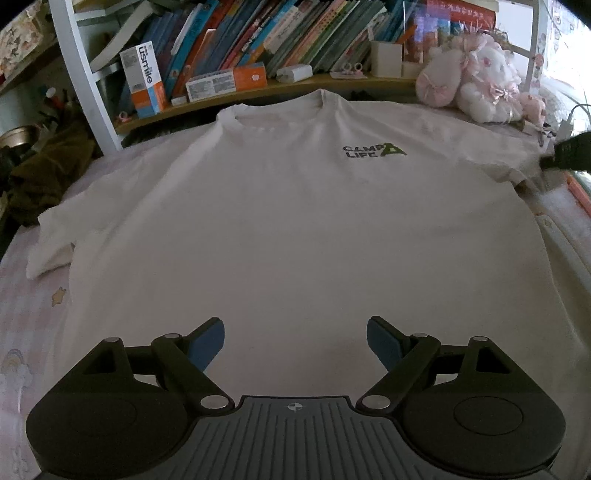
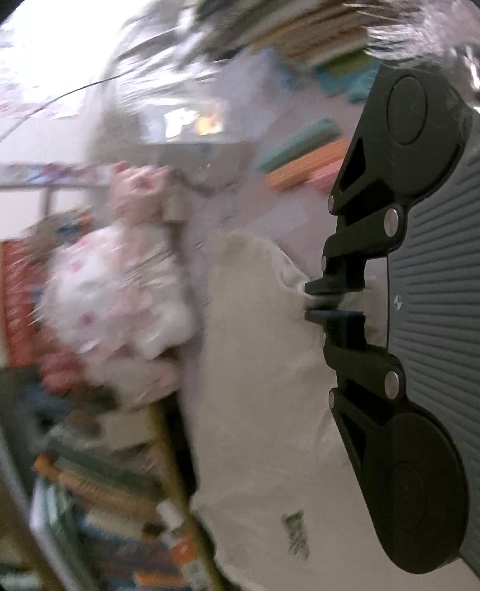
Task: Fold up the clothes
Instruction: 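Grasp the sleeve edge with the right gripper and lift it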
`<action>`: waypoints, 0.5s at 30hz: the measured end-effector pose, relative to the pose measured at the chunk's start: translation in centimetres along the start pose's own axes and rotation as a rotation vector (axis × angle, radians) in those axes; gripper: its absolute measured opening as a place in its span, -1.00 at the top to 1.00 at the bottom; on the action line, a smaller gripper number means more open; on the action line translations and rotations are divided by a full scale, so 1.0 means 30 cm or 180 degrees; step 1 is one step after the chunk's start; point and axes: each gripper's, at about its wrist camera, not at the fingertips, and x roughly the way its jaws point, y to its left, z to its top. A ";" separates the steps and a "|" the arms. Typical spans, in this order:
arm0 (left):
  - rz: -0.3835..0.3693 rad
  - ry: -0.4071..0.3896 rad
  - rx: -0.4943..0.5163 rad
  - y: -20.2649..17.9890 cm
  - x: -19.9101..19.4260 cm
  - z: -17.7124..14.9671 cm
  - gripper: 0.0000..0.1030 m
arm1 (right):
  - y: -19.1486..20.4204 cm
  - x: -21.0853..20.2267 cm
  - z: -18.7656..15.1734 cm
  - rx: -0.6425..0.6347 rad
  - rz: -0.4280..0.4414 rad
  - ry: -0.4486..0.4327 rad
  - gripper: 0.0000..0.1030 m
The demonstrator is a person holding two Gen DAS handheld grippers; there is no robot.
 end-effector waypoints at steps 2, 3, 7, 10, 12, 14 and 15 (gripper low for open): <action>-0.0009 0.0001 0.0003 0.000 0.002 0.001 -0.69 | 0.010 0.001 0.002 -0.0038 0.0080 0.0013 0.84; -0.0013 -0.0002 0.0005 0.001 0.002 0.002 -0.69 | -0.003 0.011 -0.001 0.0065 0.0075 0.0077 0.84; -0.0008 0.0003 -0.0005 0.006 0.002 -0.001 -0.69 | -0.055 0.041 -0.012 0.0466 0.0080 0.0256 0.70; 0.0001 0.0017 -0.0025 0.008 0.004 -0.004 -0.69 | -0.087 0.052 -0.018 0.0717 0.0119 0.0310 0.36; 0.0005 0.0025 -0.0033 0.007 0.004 -0.005 -0.69 | -0.109 0.059 -0.022 0.0884 0.0145 0.0346 0.36; -0.0001 0.0025 -0.0030 0.008 0.003 -0.008 -0.69 | -0.116 0.068 -0.021 0.0940 0.0138 0.0370 0.44; -0.0004 0.0023 -0.0028 0.009 0.002 -0.010 -0.69 | -0.108 0.076 -0.017 0.0852 0.0117 0.0392 0.63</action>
